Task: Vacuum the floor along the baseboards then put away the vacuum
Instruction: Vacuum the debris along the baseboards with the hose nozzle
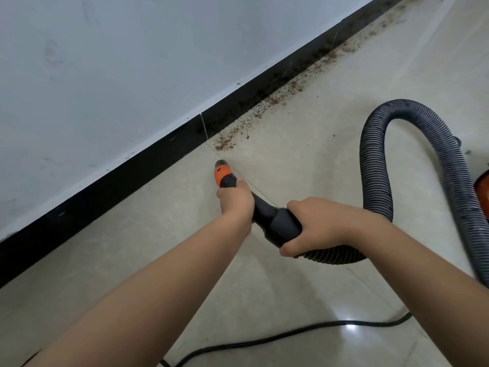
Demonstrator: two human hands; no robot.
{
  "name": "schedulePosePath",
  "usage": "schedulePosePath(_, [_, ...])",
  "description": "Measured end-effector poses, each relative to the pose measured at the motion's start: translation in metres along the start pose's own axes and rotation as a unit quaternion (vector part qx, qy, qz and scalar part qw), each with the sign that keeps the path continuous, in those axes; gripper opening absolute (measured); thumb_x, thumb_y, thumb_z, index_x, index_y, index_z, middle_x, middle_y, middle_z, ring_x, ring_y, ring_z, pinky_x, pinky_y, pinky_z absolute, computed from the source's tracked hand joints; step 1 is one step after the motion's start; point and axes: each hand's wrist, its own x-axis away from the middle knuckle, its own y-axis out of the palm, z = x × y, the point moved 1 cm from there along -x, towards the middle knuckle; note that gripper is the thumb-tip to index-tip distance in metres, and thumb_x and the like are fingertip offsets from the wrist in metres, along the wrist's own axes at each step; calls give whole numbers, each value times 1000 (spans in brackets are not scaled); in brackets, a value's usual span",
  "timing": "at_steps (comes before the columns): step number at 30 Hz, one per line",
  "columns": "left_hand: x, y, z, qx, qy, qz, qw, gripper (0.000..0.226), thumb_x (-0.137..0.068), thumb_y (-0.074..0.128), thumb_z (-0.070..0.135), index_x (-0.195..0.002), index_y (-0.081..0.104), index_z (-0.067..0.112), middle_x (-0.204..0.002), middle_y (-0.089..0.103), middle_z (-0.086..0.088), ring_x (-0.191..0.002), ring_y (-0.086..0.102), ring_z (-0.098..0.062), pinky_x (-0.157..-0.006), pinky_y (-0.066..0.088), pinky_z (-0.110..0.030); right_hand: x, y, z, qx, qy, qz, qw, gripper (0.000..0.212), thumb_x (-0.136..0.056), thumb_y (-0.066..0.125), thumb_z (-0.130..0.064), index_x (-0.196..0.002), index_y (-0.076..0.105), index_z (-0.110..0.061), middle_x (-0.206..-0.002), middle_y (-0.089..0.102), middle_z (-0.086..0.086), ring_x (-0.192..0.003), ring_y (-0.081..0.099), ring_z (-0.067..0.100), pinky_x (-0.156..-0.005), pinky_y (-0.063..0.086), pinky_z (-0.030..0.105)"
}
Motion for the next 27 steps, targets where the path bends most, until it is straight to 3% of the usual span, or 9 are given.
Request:
schedulePosePath(4, [12,-11,-19,44,-18,14,999,53,-97,39,35,-142,23,11,-133,45,-14,-118,48,-33,-100,42,-48,10,-3,-8,23,-8,-54,998,32,-73,71,-43,-90,56,-21,-85,63,-5,-70,58,7,-60,46,22])
schedulePosePath(11, [22,-44,-45,88,3,99,991,52,-94,48,28,-139,28,9,-133,47,-13,-117,50,-31,-103,40,-44,0,7,-19,29,-53,-105,993,30,-68,70,-44,-79,47,-30,-85,58,-10,-80,59,10,-67,48,27])
schedulePosePath(16, [19,-51,-62,114,-42,137,983,59,-96,45,31,-142,16,8,-141,38,-15,-125,45,-34,-107,35,-44,-6,28,-19,46,-61,-116,990,32,-70,71,-35,-84,45,-26,-84,55,-8,-78,57,12,-62,44,27])
schedulePosePath(19, [15,-50,-69,135,-54,131,981,60,-95,47,28,-142,18,5,-142,37,-17,-125,44,-37,-106,36,-47,-6,39,-17,37,-52,-96,993,44,-69,72,-27,-98,40,-18,-84,55,-4,-70,55,11,-60,46,28])
schedulePosePath(23, [14,-43,-77,139,-81,96,982,60,-90,54,24,-138,24,4,-136,44,-18,-118,51,-38,-101,42,-47,-1,35,-12,72,-24,-97,992,47,-67,75,-25,-98,40,-17,-82,52,-5,-68,53,11,-60,46,28])
schedulePosePath(27, [13,-36,-70,145,-77,74,984,63,-84,60,21,-136,26,8,-133,46,-13,-113,54,-35,-99,44,-44,2,15,-4,54,-6,-126,991,39,-66,74,-22,-91,44,-22,-86,62,-3,-73,60,13,-64,49,29])
